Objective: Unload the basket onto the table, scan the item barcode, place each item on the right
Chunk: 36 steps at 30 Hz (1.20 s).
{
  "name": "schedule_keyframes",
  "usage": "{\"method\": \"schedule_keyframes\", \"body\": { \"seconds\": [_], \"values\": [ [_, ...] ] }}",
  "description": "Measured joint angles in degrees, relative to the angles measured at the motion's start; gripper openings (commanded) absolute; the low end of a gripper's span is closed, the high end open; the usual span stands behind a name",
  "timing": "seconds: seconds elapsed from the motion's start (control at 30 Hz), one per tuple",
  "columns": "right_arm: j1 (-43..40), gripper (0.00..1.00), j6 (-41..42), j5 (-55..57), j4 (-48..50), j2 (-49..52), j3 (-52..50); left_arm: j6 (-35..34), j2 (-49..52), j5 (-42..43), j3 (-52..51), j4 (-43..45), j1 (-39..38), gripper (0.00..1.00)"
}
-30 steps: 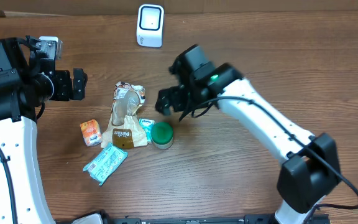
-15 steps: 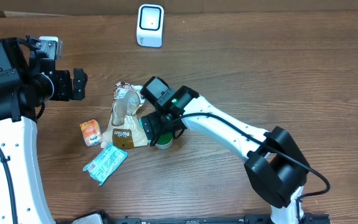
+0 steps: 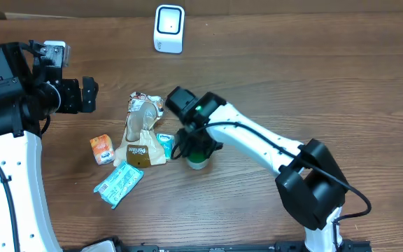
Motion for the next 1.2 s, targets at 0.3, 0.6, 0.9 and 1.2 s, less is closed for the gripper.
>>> {"method": "schedule_keyframes", "body": {
  "seconds": [0.3, 0.6, 0.9, 1.2],
  "values": [
    [-10.8, 0.60, -21.1, 1.0, -1.2, 0.0, 2.8, 0.0, 0.0, 0.0, 0.0, 0.0, 0.0, 1.00],
    [-11.3, 0.74, -42.6, 1.4, -0.3, 0.0, 2.8, 0.0, 0.0, 0.0, 0.0, 0.0, 0.0, 1.00],
    [-11.3, 0.90, -26.6, 4.0, -7.1, -0.2, 13.7, 0.0, 0.0, 0.0, 0.0, 0.0, 0.0, 1.00],
    [-11.3, 0.85, 14.1, 6.1, -8.7, -1.3, 9.7, 0.0, 0.0, 0.0, 0.0, 0.0, 0.0, 1.00]
  ]
}}
